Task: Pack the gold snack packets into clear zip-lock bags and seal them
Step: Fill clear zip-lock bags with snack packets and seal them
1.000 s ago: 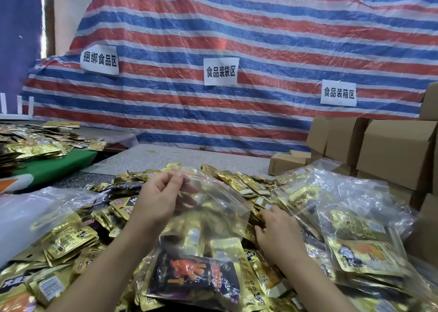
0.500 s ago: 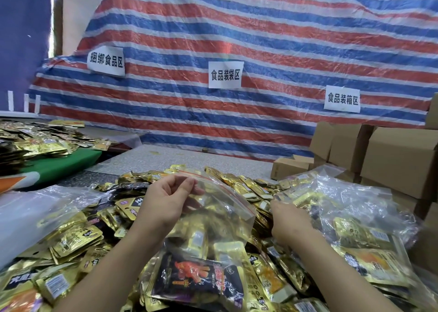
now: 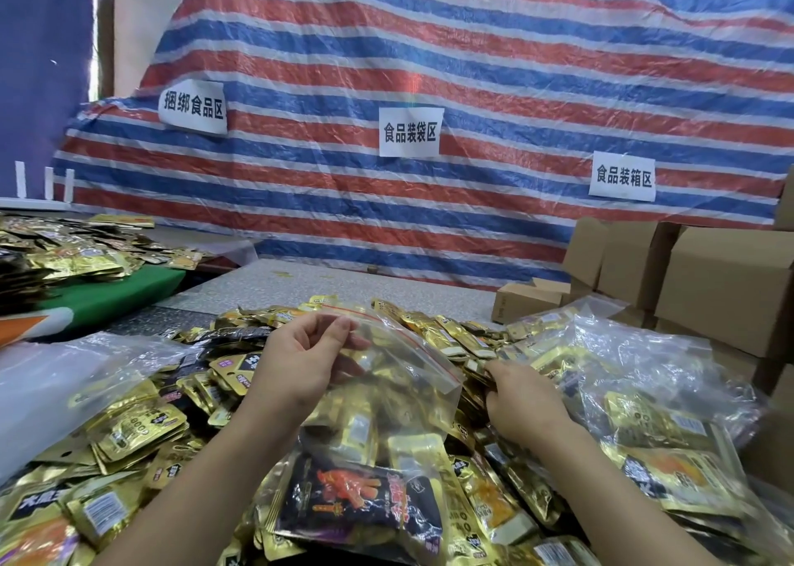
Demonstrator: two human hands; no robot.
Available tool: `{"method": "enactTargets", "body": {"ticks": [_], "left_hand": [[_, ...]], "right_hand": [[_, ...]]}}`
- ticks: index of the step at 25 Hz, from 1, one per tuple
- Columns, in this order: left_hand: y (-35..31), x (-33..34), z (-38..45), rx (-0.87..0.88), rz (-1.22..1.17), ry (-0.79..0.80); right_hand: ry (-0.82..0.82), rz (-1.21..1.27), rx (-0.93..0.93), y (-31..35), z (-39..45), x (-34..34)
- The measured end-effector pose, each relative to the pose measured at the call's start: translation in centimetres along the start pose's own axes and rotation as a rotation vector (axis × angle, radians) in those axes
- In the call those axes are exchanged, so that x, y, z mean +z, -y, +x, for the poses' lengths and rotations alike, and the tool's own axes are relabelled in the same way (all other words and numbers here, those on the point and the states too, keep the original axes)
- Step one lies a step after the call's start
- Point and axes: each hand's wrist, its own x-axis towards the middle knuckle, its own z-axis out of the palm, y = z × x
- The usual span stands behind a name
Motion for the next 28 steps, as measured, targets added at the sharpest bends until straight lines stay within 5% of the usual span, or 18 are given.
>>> {"method": "enactTargets", "body": {"ticks": [7, 10, 22, 28], "left_hand": [[0.0, 0.2, -0.2, 0.000, 0.020, -0.009], [0.0, 0.1, -0.1, -0.004, 0.026, -0.010], [0.1, 0.2, -0.1, 0.002, 0.038, -0.006], [0.3, 0.1, 0.0, -0.007, 0.054, 0.003]], "right_hand": [[0.002, 0.071, -0.113, 3.6, 1.1, -0.4], [0.062, -0.082, -0.159, 4.9, 2.3, -0.6], [0.287, 0.091, 0.151, 1.7, 1.3, -0.6], [0.099, 0.085, 0.076, 1.5, 0.7, -1.4]]}}
